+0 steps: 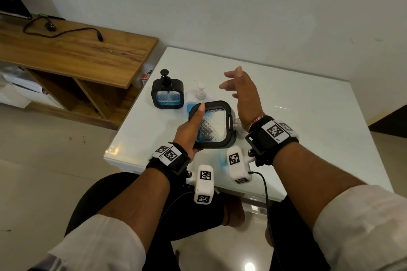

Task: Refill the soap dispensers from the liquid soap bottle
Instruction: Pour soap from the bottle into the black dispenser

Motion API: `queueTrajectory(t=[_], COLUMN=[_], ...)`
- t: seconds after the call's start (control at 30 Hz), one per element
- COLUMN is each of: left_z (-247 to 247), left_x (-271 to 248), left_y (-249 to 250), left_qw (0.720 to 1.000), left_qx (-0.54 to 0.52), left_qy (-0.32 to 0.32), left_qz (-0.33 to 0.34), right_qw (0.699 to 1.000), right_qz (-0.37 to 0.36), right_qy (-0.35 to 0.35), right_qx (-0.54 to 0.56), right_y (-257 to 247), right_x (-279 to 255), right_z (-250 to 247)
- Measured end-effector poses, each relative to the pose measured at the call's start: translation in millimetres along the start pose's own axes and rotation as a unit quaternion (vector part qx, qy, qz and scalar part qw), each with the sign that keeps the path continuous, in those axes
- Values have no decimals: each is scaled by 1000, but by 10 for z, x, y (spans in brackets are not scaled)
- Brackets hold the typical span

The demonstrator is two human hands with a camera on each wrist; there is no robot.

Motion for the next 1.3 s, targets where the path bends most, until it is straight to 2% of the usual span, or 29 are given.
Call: queueTrajectory(t=[0.23, 0.4, 0.63, 0.83, 1.07, 1.3], left_z=[22, 20, 13, 8, 6, -2], left_x=[-2, -26, 2, -16, 9, 1], left_y=[34, 27, 50, 41, 40, 32], left_qw=[1000, 1000, 1000, 1000, 1000, 1000], left_qx=[3, 11, 10, 7, 4, 9], left_qy=[8, 10, 9, 2, 0, 2], left_qz=[-2, -4, -5, -3, -2, -1], right_qw=[999, 1000, 1000, 1000, 999, 1000], right_qz=[-43, -19, -15, -12, -16, -9], right_qy=[-16, 13, -9, 10, -30, -2], right_qx=[-27, 13, -15, 6, -36, 4], right_y=[37, -4, 40, -4, 40, -21], right_x=[-76, -42, -47, -33, -74, -48], right_z=[32, -1, 40, 23, 70, 36])
Point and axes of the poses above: each hand's wrist, its own x-axis towards the middle knuckle, its own z-axis out of the palm, y = z × x, the point moved 2 cm from there along x, towards the middle knuckle, and after that the axes turned 1 degree about x, right-handed, at the moved point
